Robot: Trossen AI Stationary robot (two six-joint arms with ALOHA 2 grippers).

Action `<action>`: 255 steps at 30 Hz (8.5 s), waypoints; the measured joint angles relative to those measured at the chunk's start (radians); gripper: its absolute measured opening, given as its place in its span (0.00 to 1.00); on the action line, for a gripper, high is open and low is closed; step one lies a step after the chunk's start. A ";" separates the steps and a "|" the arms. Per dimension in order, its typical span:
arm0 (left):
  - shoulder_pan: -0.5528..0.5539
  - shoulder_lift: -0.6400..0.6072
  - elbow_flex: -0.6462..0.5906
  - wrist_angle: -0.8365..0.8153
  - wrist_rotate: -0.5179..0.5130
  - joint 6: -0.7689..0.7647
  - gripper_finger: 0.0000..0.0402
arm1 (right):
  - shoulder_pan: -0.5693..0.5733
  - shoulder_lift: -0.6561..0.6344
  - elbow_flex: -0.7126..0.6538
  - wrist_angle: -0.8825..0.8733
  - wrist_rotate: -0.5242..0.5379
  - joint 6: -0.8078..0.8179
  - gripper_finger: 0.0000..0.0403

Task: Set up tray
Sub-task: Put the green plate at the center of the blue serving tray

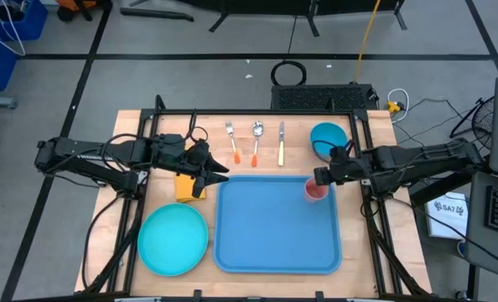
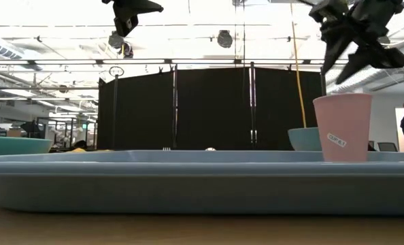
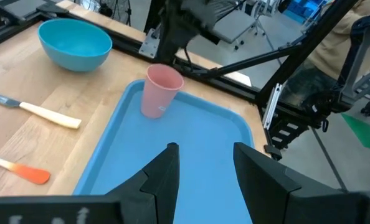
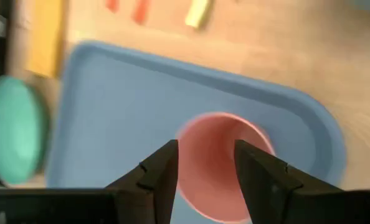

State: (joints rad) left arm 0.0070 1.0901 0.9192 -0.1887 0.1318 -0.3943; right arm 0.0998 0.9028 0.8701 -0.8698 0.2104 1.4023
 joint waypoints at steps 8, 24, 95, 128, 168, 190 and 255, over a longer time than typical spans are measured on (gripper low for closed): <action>-0.002 0.000 0.000 -0.058 0.000 -0.002 0.38 | 0.000 -0.063 0.000 0.101 0.056 -0.014 0.36; -0.004 0.000 -0.001 -0.540 0.067 -0.089 0.38 | 0.000 -0.054 0.000 0.579 0.155 -0.299 0.36; -0.055 0.590 -0.001 -0.699 0.380 0.568 0.02 | 0.007 0.001 0.000 0.790 0.056 -0.393 0.36; 0.179 0.406 0.000 -0.232 0.277 -0.342 0.02 | 0.006 0.001 0.000 0.808 0.053 -0.458 0.36; -0.025 0.595 0.007 0.016 0.025 -0.733 0.02 | 0.006 0.001 0.000 0.897 0.049 -0.578 0.36; -0.030 0.595 0.007 0.101 0.044 -0.707 0.17 | 0.118 0.001 0.000 0.891 -0.159 -0.374 0.36; -0.027 0.595 0.007 0.242 0.131 -0.528 0.17 | 0.652 0.492 -0.310 0.841 0.313 0.777 0.34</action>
State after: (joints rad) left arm -0.0200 1.6848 0.9264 0.0538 0.2626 -0.9224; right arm 0.7520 1.3949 0.5598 -0.0283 0.5236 2.1796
